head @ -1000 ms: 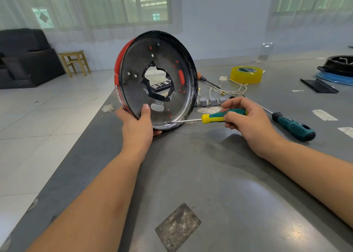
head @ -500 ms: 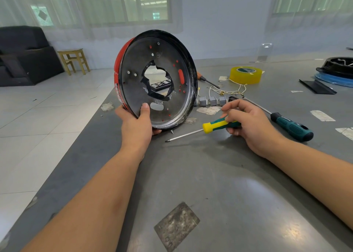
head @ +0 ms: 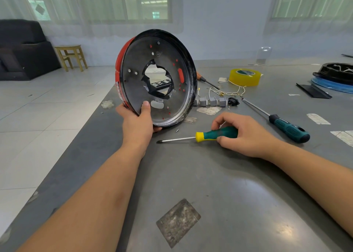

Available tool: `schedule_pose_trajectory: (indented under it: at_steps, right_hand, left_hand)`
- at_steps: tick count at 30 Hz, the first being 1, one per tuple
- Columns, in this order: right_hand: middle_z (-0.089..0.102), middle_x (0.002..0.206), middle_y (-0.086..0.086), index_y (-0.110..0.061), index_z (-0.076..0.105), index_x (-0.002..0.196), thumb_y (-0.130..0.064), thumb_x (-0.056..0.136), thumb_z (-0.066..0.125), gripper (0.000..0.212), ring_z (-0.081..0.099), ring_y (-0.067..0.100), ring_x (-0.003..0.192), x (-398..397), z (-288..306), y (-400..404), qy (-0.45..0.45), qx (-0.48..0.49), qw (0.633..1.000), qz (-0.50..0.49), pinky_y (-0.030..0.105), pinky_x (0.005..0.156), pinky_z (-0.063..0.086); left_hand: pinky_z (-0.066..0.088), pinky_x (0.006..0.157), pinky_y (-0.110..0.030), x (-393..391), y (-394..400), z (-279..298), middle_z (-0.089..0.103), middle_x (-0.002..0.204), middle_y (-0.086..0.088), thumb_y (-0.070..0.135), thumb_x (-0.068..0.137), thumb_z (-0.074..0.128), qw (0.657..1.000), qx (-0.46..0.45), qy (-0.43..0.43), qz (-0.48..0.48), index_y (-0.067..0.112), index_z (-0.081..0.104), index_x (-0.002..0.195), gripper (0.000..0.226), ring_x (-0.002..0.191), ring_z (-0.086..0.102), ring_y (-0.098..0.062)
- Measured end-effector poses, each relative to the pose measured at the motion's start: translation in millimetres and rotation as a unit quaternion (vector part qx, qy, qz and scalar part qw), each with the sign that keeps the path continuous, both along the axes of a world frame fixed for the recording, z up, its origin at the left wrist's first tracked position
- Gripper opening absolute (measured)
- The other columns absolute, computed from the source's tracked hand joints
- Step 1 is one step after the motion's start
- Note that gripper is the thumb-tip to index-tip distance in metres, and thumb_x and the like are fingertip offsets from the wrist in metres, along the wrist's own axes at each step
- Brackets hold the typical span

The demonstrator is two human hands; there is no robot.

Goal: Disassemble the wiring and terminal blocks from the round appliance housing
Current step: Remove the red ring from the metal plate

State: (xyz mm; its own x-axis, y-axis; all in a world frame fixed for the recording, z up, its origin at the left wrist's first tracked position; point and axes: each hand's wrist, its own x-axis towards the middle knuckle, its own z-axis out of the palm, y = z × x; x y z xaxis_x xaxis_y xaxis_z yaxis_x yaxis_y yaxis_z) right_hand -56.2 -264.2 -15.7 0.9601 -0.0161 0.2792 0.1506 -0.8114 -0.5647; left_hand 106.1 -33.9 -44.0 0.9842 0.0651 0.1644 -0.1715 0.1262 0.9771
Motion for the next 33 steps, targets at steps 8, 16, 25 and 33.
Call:
schedule_pose_trajectory:
  at_steps: [8,16,25,33]
  right_hand:
    - [0.06,0.102,-0.015,-0.032,0.067,0.108,-0.03,0.092,0.066,0.016,0.056,0.004,0.099,5,4,7,0.017,-0.139,0.99,0.031,0.022,0.085,0.047]
    - [0.069,0.096,-0.015,-0.031,0.074,0.102,-0.037,0.094,0.067,0.012,0.062,-0.001,0.089,66,23,52,0.037,-0.133,0.99,0.007,0.021,0.076,0.048]
    - [0.067,0.085,-0.018,-0.037,0.072,0.09,-0.026,0.088,0.076,0.012,0.058,-0.006,0.079,95,16,63,0.072,-0.135,0.988,0.015,0.013,0.067,0.042]
    - [0.06,0.078,-0.014,-0.028,0.061,0.079,-0.024,0.087,0.066,0.01,0.057,0.004,0.077,90,19,61,0.053,-0.152,0.987,-0.006,0.016,0.061,0.04]
  left_hand:
    - [0.062,0.059,-0.03,-1,-1,1,0.056,0.11,0.017,0.037,0.103,0.059,1.0,0.01,-0.001,0.007,0.026,0.033,0.122,0.033,0.076,0.069,0.0]
    - [0.066,0.073,-0.043,-4,-2,3,0.056,0.105,0.016,0.037,0.104,0.057,0.999,0.038,-0.004,0.03,0.024,0.032,0.125,0.036,0.086,0.066,-0.009]
    - [0.065,0.078,-0.047,-1,-4,2,0.055,0.103,0.018,0.036,0.102,0.057,0.999,0.018,0.007,0.039,0.021,0.031,0.127,0.039,0.093,0.065,-0.014]
    - [0.065,0.065,-0.037,0,-3,1,0.053,0.106,0.018,0.038,0.103,0.058,0.999,0.019,0.002,0.036,0.021,0.033,0.127,0.039,0.086,0.064,-0.006]
